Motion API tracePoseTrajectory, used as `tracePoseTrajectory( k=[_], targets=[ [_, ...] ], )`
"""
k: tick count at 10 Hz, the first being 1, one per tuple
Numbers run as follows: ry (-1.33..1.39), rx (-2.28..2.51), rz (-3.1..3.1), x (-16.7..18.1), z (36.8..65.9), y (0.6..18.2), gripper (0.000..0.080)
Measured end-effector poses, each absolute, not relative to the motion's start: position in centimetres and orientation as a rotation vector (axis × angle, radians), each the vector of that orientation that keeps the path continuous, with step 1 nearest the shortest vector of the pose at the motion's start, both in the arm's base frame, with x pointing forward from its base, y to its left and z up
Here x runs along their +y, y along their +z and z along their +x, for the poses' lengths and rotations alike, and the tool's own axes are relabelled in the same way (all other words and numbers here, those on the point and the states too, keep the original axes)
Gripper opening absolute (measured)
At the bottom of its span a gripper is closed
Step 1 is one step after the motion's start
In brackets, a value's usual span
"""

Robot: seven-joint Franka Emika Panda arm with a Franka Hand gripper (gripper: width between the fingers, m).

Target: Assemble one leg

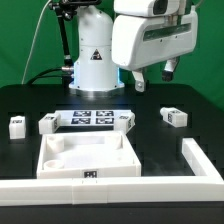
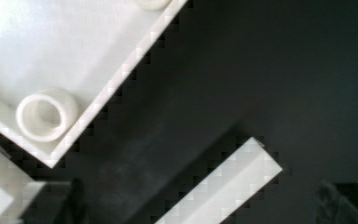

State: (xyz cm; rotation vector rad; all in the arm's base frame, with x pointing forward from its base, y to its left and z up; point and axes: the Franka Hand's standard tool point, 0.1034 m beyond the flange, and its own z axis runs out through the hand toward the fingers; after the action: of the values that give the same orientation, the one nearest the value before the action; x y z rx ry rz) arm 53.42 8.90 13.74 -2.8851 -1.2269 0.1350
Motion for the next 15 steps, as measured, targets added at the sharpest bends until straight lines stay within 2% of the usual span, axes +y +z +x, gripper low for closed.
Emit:
tracePoseTrajectory(
  k=[8,12,15],
  targets=[
    [0.141,-1.236,-2.879,8.8,53.2,13.5,0.065],
    [0.172,-1.66,-2.614,6.4,51.6,10.8,0.065],
    [0.186,-1.653,-2.61,5.5,51.3,10.6,0.065]
  ],
)
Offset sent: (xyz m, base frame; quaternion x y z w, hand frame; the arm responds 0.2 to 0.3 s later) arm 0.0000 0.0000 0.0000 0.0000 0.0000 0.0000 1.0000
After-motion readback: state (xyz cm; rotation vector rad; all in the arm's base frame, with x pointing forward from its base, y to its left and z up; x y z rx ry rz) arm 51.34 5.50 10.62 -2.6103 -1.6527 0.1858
